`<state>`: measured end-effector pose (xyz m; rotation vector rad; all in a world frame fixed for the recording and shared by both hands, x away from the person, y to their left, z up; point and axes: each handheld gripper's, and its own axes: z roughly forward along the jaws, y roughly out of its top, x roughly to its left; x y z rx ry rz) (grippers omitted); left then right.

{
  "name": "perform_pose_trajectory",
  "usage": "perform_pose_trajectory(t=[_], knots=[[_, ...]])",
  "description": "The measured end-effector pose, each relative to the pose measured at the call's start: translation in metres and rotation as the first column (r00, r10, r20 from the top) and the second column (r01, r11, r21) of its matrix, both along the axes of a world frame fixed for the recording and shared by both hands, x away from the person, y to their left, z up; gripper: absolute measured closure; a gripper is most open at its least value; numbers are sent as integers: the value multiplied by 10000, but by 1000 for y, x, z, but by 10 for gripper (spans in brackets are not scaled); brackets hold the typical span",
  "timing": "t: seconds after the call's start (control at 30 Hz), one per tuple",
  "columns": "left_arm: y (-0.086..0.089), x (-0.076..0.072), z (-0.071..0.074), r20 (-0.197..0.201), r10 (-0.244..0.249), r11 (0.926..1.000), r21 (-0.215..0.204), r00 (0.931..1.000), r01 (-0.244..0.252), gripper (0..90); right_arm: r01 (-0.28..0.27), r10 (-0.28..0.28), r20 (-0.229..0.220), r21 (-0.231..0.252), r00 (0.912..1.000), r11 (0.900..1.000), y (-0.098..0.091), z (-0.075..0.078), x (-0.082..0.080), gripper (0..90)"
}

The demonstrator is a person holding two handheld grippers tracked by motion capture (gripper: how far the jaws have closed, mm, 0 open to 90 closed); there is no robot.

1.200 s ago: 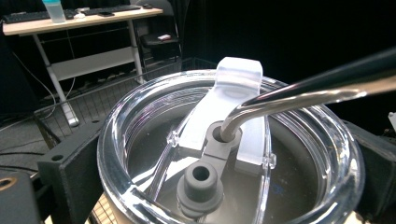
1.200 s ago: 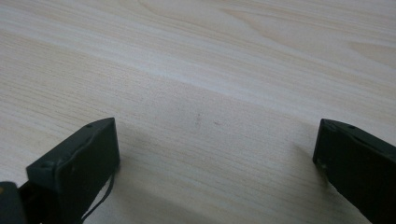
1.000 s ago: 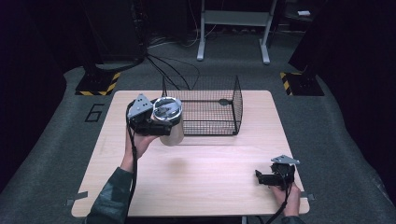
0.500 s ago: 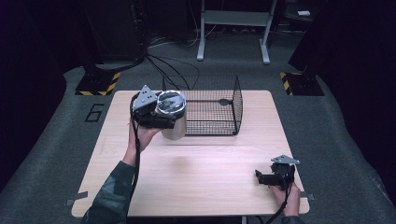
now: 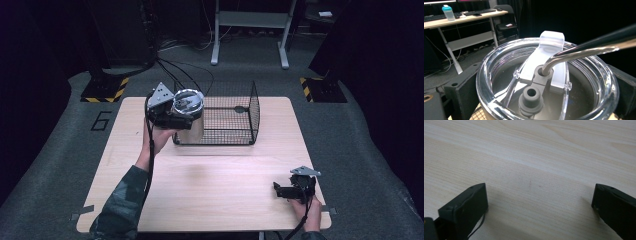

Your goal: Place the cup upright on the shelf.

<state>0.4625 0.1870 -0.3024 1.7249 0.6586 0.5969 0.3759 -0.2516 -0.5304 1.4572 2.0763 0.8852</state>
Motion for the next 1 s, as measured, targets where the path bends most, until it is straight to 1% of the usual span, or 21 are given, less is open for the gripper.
perform_pose_trajectory(t=[0.07, 0.17, 0.2, 0.23, 0.27, 0.3, 0.37, 0.4, 0.57, 0.63, 0.77, 0.8, 0.83, 0.9, 1.0], knots=[[-2, 2, 2, 34, 1, 10000, -33, 10000, -1, 38, 0, 0, 0, 1, 10000, 10000, 0, 0, 0, 0], [-5, 7, 6, 104, -74, 10000, 32, 9999, 74, 38, -1, 1, -1, 1, 10000, 10000, 0, 0, 0, 0], [-7, 8, 7, 60, -55, 10000, -66, 10000, 56, 38, -1, 1, 0, 1, 10000, 10000, 0, 0, 0, 0], [-9, 11, 9, 156, -92, 10000, 29, 9998, 91, 38, 0, 0, 1, 0, 10000, 10000, 0, 0, 0, 0], [-10, 12, 10, 115, -131, 9999, 59, 9998, 131, 39, -2, 2, 0, 0, 10000, 10000, 0, 0, 0, 0], [-12, 13, 11, 192, -107, 9999, 57, 9998, 106, 39, -1, 1, 2, -1, 10000, 10000, 0, 0, 0, 0], [-15, 16, 13, 165, -116, 9999, 34, 9998, 115, 38, 1, -1, -1, 1, 10000, 10000, 0, 0, 0, 0], [-16, 17, 15, 207, -168, 9998, 95, 9996, 166, 38, -3, 3, 0, 0, 10000, 10000, 0, 0, 0, 0], [-23, 24, 18, 204, -150, 9999, -48, 9997, 151, 39, -1, 1, -2, 1, 10000, 10000, 0, 0, 0, 0], [-26, 27, 19, 258, -161, 9999, 47, 9995, 160, 38, 1, -1, -1, 1, 10000, 10000, 0, 0, 0, 0], [-33, 36, 20, 265, -100, 9999, 110, 9996, 97, 39, -6, 6, 0, 0, 10000, 10000, 0, 0, 0, 1], [-34, 37, 19, 183, -121, 9999, 112, 9998, 119, 38, -7, 7, 1, 0, 10000, 10000, 0, 0, 0, 1], [-35, 40, 19, 251, -70, 9999, 142, 9997, 67, 38, -7, 7, 1, 0, 10000, 10000, 0, 0, 0, 1], [-38, 46, 17, 164, -9, 9999, 120, 9999, 7, 39, -3, 3, 1, 1, 10000, 10000, 0, 0, 0, 1], [-41, 54, 13, 127, 89, 9997, 212, 9999, -91, 38, -6, 6, 0, 2, 10000, 10000, 0, 0, 0, 1]])
